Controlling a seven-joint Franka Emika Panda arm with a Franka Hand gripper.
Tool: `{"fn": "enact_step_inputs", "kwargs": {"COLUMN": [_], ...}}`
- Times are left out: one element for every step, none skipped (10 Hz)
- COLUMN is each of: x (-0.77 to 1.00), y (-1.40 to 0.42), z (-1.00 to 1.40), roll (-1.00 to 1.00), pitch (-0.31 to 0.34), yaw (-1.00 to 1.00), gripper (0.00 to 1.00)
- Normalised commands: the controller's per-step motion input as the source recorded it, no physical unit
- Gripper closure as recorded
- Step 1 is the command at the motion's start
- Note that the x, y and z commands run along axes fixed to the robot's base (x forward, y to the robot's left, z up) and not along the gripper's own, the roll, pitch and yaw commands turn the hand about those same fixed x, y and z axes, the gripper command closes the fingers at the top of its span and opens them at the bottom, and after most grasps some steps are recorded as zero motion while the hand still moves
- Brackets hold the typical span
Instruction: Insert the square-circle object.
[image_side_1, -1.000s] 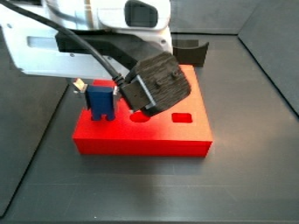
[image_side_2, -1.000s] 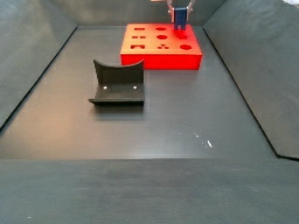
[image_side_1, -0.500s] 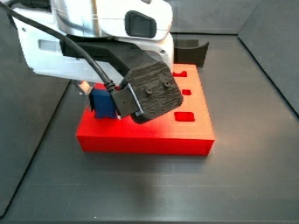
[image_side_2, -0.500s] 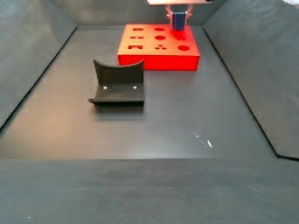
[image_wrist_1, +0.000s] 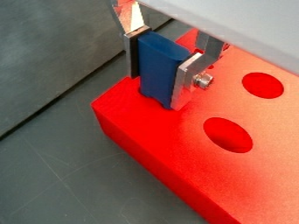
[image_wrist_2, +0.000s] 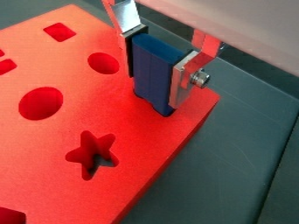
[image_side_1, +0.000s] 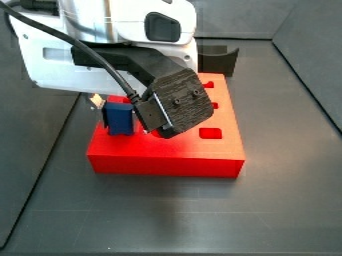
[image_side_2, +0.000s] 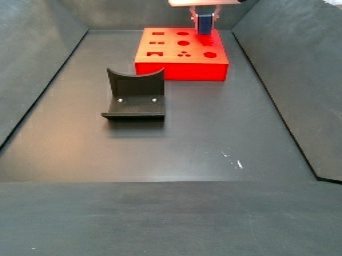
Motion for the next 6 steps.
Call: {"fn": "enact_step_inputs", "kwargs": {"x": [-0.15, -0.15, -0.15, 0.00, 0.00, 0.00], "y": [0.00, 0.00, 0.00, 0.00, 0.00, 0.00], "z": [-0.66, -0.76, -0.82, -0.19, 0.00, 0.00], "roll": [0.03, 0.03, 0.07, 0.01, 0.01, 0.00], "pitch": [-0.254, -0.253, -0.224, -0.043, 0.000, 0.000], "yaw": [0.07, 0.00, 0.00, 0.00, 0.00, 0.00], "gripper": [1.00, 1.00, 1.00, 1.00, 1.00, 1.00]}}
